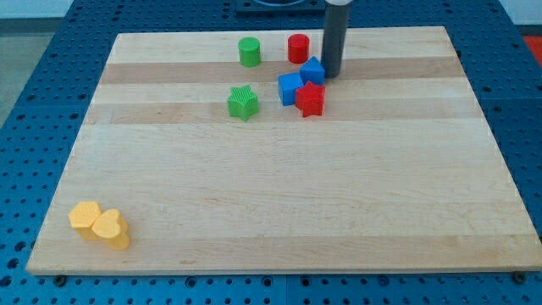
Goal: Slide the blue triangle towards the top left side of the board
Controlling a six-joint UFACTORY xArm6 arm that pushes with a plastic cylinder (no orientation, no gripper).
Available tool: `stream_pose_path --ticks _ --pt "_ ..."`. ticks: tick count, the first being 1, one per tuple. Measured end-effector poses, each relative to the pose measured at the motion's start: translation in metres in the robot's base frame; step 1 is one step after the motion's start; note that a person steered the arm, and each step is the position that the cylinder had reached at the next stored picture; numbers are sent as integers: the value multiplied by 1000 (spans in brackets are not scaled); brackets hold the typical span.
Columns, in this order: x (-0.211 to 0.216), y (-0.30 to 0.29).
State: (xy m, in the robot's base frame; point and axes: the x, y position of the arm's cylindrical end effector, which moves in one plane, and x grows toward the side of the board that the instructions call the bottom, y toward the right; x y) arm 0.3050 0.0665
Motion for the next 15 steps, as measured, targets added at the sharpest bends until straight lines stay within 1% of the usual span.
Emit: stream_pose_path --ticks 6,9,10,11,13,14,15 --pt "39 -154" --pt "42 -234" --pt "44 -242" --pt "75 -242" --pt "108 -251" --pt "83 -252" --pt "74 -252"
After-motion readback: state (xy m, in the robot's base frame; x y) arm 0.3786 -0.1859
